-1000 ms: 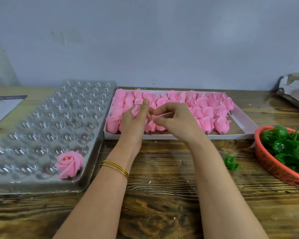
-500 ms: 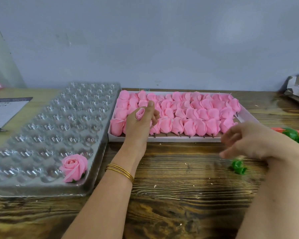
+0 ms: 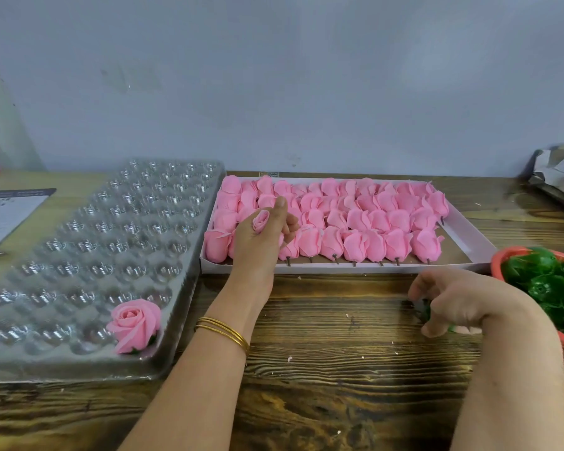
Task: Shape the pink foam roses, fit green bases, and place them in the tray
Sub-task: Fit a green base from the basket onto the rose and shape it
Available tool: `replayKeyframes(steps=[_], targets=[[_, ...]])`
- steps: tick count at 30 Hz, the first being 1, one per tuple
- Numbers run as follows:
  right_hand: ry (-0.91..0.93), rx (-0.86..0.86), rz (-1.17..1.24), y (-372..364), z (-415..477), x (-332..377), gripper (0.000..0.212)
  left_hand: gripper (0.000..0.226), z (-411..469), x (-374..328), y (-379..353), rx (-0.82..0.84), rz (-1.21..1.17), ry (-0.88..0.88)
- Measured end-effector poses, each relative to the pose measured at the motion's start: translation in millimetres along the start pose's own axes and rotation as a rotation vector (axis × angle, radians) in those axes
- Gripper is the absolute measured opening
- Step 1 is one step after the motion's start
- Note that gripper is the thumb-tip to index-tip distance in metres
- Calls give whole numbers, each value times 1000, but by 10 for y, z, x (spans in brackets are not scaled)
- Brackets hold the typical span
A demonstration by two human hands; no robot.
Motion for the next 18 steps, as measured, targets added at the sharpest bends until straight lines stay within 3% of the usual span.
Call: replayKeyframes(steps=[6, 10, 18], targets=[[8, 10, 80, -17, 69, 3, 33, 46, 7, 14, -2, 5, 18, 2], [108, 32, 182, -4, 50, 68, 30, 47, 5, 9, 2, 10, 14, -1], [595, 58, 511, -45, -174, 569, 44, 45, 6, 2, 0, 3, 73, -15]])
Point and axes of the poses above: each hand's wrist, its own z-axis towards the middle knuckle, its own y-axis out of the back of the hand, x = y × z, the point moved 5 cm from there along z, towards the middle knuckle, and after that the axes turned 9 degrees about -y, right-handed, at the moved point
